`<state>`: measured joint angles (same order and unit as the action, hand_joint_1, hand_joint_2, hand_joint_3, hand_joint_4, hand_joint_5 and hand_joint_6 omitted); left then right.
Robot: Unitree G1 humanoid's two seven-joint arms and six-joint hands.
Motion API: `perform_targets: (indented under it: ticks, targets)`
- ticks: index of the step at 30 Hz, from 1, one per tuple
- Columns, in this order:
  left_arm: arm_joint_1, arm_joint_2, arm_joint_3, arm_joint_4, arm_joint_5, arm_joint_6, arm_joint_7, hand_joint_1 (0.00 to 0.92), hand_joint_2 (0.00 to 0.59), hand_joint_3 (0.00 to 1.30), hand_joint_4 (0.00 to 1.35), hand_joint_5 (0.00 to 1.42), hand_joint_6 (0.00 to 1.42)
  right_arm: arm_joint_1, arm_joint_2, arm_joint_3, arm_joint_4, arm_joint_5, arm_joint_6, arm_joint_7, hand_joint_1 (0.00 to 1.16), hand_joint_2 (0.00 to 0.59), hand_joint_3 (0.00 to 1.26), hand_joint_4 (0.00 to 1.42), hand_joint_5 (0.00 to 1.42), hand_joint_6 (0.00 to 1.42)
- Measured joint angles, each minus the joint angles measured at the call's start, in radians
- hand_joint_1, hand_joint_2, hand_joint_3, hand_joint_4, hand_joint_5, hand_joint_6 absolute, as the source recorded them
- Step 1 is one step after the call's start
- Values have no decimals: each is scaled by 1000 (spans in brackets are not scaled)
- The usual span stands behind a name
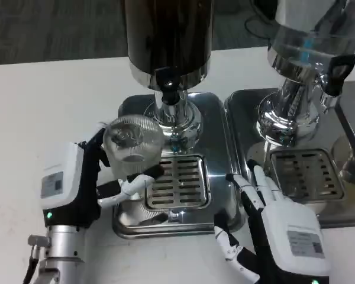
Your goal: Grasp the cup under the faucet to collect the drink, then remove the cup.
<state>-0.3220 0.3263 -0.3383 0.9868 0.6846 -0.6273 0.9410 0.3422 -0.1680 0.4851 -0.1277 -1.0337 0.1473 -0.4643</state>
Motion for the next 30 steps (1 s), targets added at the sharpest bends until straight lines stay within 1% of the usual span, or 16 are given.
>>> perform_targets:
  ticks: [6,10,15,19,23,27,30]
  targets:
    - [-8,-22,-18,23,1,5,-17,420,159,457,562,830,1003,1,0,-2,-4,0,0,1,264,433,197,11,99,270]
    - [-42,-42,-34,54,0,17,-21,419,159,457,547,830,986,6,4,-1,-5,-1,4,1,264,433,197,11,99,270]
    - [-86,-74,-60,102,-1,31,-21,416,157,457,546,830,984,6,17,8,-5,-1,15,0,264,433,197,11,99,270]
    - [-116,-90,-80,131,-1,46,-20,412,156,453,545,818,973,6,31,12,-4,-2,18,-1,264,433,197,11,99,270]
    - [-125,-95,-97,145,-2,55,-21,411,152,447,540,813,963,6,38,12,-3,-1,18,-7,266,432,197,11,98,270]
    - [-126,-92,-115,150,-2,67,-31,380,137,431,511,796,929,4,39,12,2,-1,18,-7,271,428,197,11,98,270]
    - [-126,-85,-117,152,-6,67,-44,348,130,416,505,786,912,-2,40,12,5,-1,18,-7,275,427,197,11,97,270]
